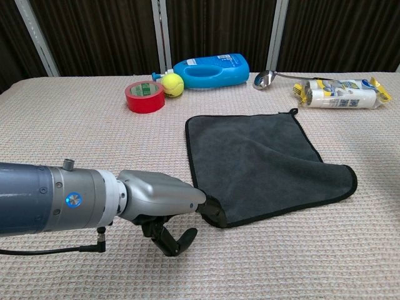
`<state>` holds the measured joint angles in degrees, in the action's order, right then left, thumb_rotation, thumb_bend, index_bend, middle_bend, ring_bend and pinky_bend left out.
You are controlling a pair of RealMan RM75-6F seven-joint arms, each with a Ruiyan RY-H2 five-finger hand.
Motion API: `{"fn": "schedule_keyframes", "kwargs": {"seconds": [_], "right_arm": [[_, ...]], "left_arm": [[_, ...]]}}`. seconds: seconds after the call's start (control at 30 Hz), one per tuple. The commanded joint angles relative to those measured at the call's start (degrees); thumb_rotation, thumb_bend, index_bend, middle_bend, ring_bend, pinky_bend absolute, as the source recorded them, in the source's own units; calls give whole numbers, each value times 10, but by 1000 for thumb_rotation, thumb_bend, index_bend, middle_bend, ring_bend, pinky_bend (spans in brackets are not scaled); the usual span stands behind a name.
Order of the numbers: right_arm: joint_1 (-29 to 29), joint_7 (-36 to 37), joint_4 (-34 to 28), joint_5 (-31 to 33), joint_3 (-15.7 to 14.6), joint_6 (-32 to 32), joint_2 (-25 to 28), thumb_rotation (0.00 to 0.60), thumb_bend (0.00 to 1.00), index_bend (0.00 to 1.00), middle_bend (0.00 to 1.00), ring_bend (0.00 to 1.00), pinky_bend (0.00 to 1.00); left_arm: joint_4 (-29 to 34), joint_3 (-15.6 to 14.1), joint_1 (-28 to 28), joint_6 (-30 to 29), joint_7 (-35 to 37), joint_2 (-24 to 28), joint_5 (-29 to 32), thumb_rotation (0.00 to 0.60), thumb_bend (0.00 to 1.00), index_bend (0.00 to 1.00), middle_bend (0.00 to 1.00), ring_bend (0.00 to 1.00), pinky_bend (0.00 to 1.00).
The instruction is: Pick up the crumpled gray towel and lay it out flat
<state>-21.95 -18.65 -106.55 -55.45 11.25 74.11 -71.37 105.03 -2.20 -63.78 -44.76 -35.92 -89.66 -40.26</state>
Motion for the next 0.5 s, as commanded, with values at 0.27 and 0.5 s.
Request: {"fn": "schedule_keyframes", "kwargs": {"seconds": [0.27,0.5], "right_arm": [[-1,-3,-7,0,3,2,-4,600,559,0,68,0,36],[-2,-7,-8,4,6,3,-6,600,559,0,68,0,36]], "left_arm": [[16,-25,8,-1,14,22,-20,600,716,146,54,0,20],[15,-32,7,8,24,26,-29,600,716,149,54,0,20]]}}
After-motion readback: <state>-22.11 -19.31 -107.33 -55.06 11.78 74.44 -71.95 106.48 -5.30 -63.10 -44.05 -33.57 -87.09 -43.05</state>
